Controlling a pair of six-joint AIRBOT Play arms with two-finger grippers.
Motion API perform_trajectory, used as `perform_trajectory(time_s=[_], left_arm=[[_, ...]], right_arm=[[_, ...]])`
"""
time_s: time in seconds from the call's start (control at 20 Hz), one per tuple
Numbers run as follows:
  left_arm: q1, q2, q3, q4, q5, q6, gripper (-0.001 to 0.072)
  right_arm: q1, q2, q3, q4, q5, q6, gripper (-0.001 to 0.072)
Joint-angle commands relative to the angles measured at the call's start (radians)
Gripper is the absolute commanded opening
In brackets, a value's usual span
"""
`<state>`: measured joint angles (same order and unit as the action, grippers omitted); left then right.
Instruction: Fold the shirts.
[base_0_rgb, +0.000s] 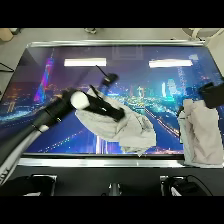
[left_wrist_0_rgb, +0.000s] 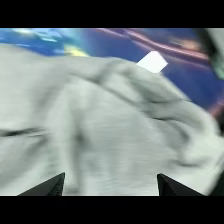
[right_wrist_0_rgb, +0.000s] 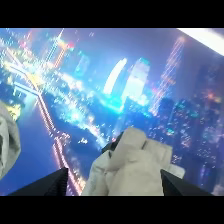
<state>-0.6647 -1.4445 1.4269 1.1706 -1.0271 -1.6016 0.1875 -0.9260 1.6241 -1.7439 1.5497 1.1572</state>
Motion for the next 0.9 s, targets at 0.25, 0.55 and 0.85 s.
perform_trajectory(time_s=[0.25,0.55,0.85], left_arm=[[0.463,0.035,-0.157,0.154,-0.226,0.008,0.066],[0.451,-0.041,-0.313,0.006,-0.059,0.058,0.0661],[0.451,-0.113,-0.312,-0.001,0.001,0.084,0.066]], right_arm=[[0.001,-0.314,-0.328,0.409,-0.055,-0.159,0.0608],[0.001,-0.357,-0.488,0.444,-0.048,-0.183,0.0609],[0.001,-0.357,-0.577,0.46,0.0,-0.206,0.063]])
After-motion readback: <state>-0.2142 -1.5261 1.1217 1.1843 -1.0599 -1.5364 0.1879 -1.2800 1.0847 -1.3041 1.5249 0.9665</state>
